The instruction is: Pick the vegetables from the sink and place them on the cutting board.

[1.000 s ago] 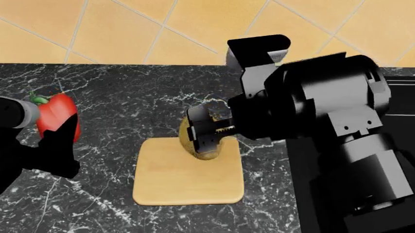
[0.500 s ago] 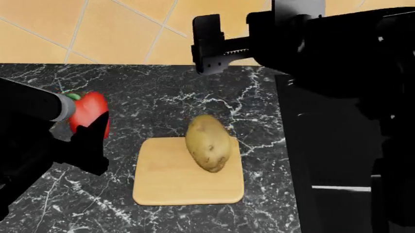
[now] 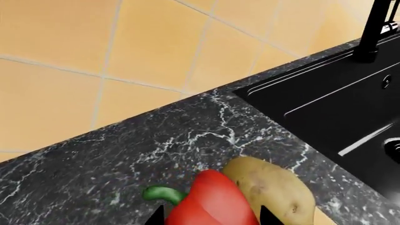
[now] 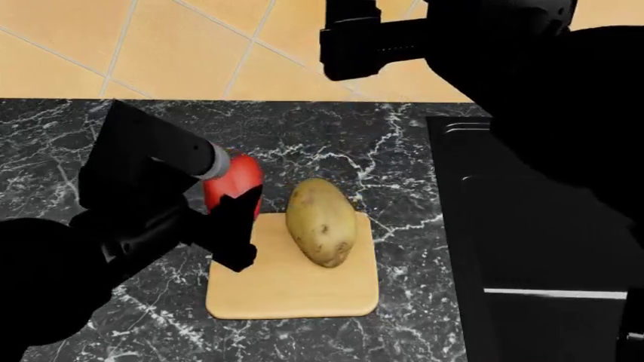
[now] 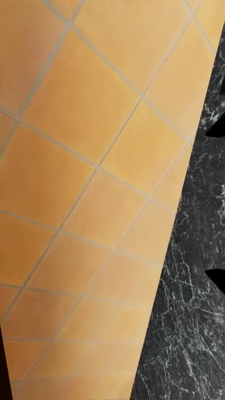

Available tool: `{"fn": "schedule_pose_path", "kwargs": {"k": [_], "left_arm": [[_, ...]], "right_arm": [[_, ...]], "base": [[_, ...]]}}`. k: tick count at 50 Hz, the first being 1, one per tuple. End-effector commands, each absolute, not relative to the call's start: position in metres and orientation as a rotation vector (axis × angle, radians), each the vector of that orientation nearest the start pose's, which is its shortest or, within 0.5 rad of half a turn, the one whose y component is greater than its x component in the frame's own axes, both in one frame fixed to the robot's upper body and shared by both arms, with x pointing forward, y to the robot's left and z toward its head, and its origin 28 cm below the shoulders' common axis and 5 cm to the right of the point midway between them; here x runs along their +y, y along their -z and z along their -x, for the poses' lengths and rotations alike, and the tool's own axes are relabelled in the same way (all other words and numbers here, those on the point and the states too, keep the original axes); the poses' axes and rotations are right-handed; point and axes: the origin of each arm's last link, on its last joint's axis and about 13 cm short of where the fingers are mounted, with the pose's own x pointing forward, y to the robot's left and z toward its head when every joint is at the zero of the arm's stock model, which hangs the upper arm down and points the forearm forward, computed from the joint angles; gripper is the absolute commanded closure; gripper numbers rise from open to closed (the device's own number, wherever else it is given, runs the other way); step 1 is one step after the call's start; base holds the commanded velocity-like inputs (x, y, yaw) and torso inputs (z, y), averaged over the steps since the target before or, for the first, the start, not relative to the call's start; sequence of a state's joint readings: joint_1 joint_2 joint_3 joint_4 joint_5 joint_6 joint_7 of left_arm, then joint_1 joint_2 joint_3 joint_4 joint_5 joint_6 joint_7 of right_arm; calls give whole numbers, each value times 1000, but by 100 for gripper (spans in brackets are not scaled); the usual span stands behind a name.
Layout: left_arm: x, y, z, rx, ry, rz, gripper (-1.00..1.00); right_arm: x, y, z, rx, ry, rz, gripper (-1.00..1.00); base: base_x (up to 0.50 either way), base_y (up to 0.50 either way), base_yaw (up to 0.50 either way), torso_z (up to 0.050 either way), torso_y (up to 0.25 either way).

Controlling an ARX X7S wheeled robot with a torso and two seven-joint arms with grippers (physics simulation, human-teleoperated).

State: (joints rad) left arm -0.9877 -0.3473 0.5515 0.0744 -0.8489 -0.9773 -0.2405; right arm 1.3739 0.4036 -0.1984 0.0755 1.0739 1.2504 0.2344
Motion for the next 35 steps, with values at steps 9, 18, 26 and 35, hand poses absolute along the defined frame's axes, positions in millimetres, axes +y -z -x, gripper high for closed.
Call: {"fn": "schedule_pose_path", "kwargs": {"k": [9,18,26,35], "left_arm": [[175,-188,-334,282,482,-188,100],[180,-175,-332,309,486,-195,100],[167,-168,-335,323,504,-199,100],[159,-164,-335,332,518,-207,100]], "right_arm": [[-134,-339,-313,78,-425,-95,-100],[-135,-338,-312,81,-421,-97,-100],[-134,-337,-312,84,-419,-95,-100],[-134,-331,-312,106,-424,-101,-100]], "base": [[0,0,0,0,0],[0,0,0,0,0],[0,0,0,0,0],[0,0,0,0,0]]}}
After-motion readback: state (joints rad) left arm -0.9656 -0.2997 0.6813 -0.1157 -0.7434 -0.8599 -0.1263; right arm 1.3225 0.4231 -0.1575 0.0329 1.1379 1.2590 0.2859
